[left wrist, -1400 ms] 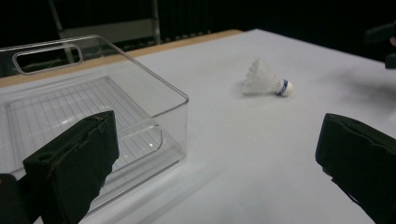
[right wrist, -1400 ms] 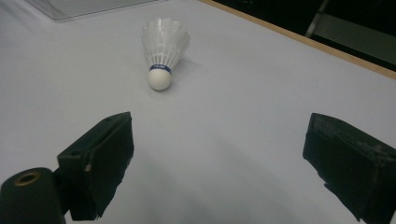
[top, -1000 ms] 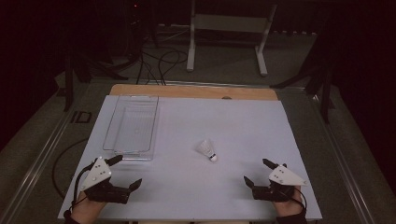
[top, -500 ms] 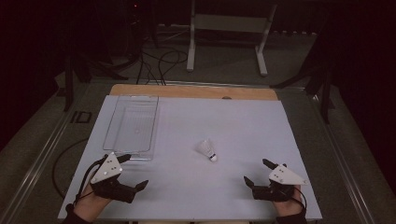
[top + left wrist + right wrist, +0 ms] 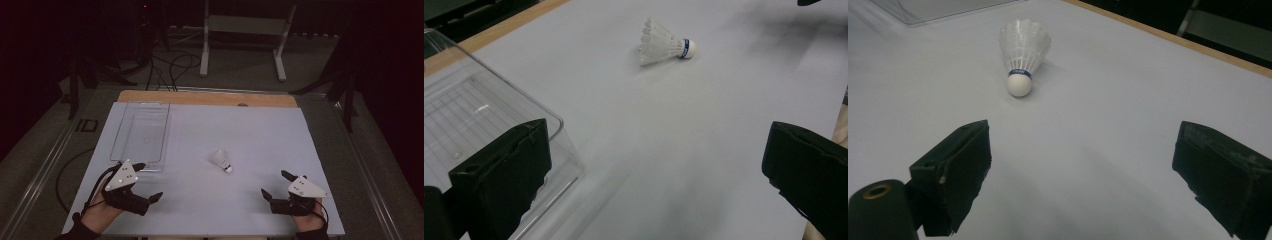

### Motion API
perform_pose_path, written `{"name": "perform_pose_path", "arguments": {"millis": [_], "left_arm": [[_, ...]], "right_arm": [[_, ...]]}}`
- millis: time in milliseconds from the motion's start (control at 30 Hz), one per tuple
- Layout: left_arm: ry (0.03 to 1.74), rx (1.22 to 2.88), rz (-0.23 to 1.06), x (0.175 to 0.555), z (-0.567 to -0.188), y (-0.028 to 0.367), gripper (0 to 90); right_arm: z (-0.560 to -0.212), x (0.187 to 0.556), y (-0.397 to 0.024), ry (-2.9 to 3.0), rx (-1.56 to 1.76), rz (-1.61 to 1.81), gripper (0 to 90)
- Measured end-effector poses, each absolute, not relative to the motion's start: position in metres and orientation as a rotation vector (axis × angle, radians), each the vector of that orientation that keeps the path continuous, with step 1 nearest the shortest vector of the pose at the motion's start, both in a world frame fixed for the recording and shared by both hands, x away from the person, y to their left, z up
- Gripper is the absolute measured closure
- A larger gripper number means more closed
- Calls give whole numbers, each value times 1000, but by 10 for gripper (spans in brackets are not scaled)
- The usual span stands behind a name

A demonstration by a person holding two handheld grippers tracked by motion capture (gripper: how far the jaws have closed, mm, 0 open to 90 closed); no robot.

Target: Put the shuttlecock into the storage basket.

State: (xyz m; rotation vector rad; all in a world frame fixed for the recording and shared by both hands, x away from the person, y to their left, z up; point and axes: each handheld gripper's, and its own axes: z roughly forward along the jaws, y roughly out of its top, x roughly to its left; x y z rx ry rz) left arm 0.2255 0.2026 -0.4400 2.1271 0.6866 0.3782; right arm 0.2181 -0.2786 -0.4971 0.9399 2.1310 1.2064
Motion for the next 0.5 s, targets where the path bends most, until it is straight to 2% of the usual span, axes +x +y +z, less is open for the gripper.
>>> {"name": "perform_pose_path", "arguments": {"millis": [500], "left_arm": [[670, 2186, 306, 231, -442, 187, 2]], "right_arm": [[-497, 218, -279, 2135, 940, 1203, 88]]}}
